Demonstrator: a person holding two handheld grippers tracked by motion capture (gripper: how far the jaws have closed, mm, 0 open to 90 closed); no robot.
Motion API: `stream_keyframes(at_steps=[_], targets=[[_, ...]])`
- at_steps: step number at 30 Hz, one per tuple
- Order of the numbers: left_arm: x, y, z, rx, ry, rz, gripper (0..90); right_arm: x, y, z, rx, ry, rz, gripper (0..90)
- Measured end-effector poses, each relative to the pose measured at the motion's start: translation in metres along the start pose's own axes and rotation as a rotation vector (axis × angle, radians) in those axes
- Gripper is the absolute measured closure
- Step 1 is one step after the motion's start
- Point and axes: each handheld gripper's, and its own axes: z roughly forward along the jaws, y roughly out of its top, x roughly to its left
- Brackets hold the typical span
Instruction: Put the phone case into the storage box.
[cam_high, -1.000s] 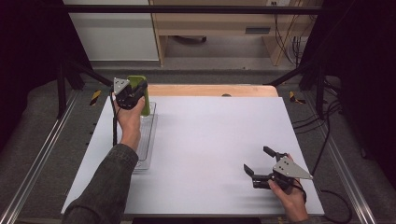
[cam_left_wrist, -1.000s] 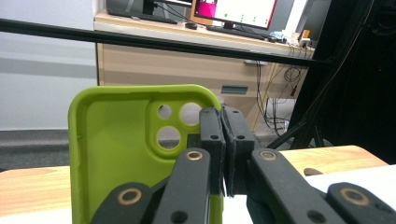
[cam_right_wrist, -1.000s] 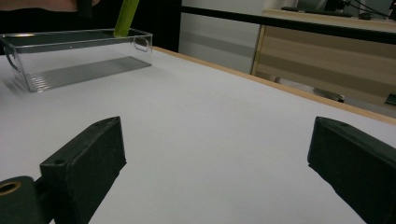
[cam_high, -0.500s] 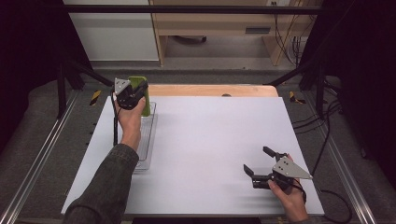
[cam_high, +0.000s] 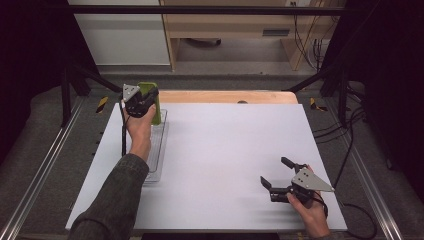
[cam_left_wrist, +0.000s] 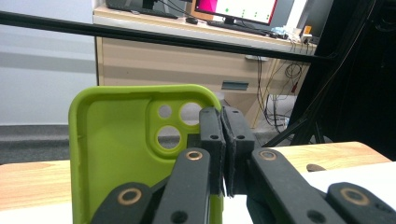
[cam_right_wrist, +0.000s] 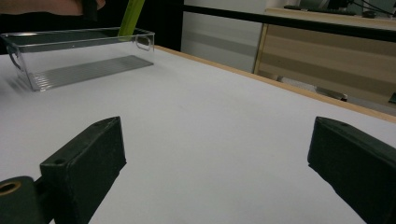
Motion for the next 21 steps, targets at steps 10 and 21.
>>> stream_keyframes(at_steps=[10,21], targets=[[0.0014,-0.0006,0.0006,0.006,0.009,-0.005,87.3,-0.0002,0.0002,-0.0006,-0.002,0.0,0.0,4.2],[0.0065,-0.0067,0.0061,0.029,0.022,0.003,87.3,-0.0004,-0.0001,-0.0001,0.0,0.0,0.004,4.2]])
